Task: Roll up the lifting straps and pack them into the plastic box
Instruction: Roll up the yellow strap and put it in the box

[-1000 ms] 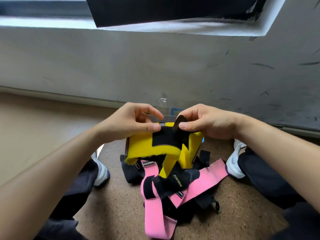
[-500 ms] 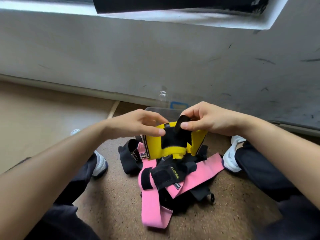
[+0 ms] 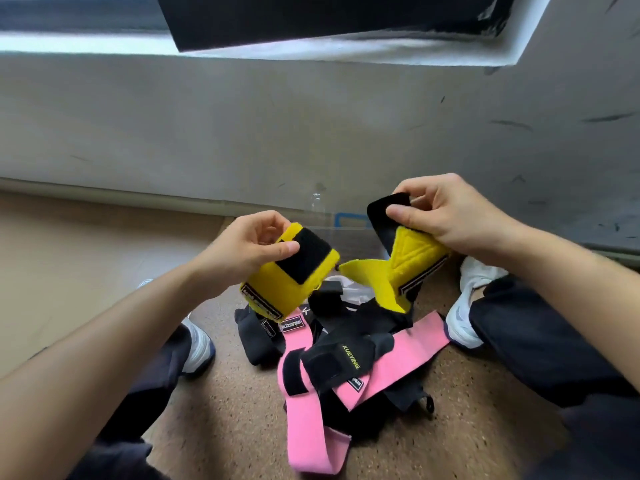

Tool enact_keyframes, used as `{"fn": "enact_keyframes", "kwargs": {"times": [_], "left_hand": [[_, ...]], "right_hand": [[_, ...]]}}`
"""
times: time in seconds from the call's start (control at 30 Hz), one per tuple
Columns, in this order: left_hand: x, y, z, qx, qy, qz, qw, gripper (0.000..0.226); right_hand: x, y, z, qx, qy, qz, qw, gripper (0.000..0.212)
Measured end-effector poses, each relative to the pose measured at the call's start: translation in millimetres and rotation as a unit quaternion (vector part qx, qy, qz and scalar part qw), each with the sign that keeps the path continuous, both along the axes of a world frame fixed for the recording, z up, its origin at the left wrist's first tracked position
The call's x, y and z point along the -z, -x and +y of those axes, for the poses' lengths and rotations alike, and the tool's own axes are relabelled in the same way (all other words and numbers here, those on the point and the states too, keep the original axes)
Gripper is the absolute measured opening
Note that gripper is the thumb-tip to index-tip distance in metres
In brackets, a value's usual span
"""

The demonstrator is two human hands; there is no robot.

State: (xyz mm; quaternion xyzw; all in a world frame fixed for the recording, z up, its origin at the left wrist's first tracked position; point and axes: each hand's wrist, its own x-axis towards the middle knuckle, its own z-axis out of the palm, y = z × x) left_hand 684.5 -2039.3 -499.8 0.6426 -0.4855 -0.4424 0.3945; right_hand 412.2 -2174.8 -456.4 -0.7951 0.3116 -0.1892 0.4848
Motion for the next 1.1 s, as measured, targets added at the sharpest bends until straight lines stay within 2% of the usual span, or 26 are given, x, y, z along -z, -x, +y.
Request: {"fn": "enact_keyframes", "kwargs": {"times": [0.1, 0.2, 0.4, 0.57, 0.73, 0.83, 0.93, 1.03, 1.1], "left_hand": [[-3.0, 1.7, 0.5, -0.058, 0.006, 0.028, 0.998, 0.019], [-6.1, 15.2, 0.0, -0.096, 0.006, 0.075, 0.992, 0.023], [-6.6, 34.3, 4.7, -0.097, 0.014, 0.129, 0.987, 0.027], [-7.0, 46.3, 10.3, -0.092, 0.033, 0.132, 0.986, 0.019], [-7.0, 51.4, 10.1, -0.105, 0.028, 0.142, 0.984, 0.023], [-6.2, 57.1, 11.9, -0.109, 0.027, 0.153, 0.982, 0.028], [-1.1, 60.3, 12.5, -0.116, 0.023, 0.173, 0.978, 0.022], [0.1, 63.2, 12.9, -0.119, 0.021, 0.18, 0.976, 0.023], [-0.1, 65.2, 12.8, -0.115, 0.018, 0.181, 0.977, 0.024]], "right_hand": [[-8.7, 0.5, 11.0, 0.032, -0.094, -0.083, 0.992, 0.01], [3.9, -15.9, 37.6, 0.055, -0.227, -0.153, 0.96, 0.01], [21.4, -29.5, 47.6, 0.06, -0.266, -0.159, 0.949, 0.011], [29.6, -24.7, 45.1, -0.005, -0.237, -0.102, 0.966, 0.024], [32.1, -29.0, 47.5, 0.068, -0.146, -0.151, 0.975, 0.013], [35.1, -34.1, 48.0, 0.098, -0.101, -0.154, 0.978, 0.016], [37.0, -35.7, 49.2, 0.115, -0.062, -0.149, 0.98, 0.018], [39.1, -35.5, 49.3, 0.137, -0.013, -0.13, 0.982, 0.015], [41.7, -35.8, 48.9, 0.148, -0.014, -0.127, 0.981, 0.009]]}}
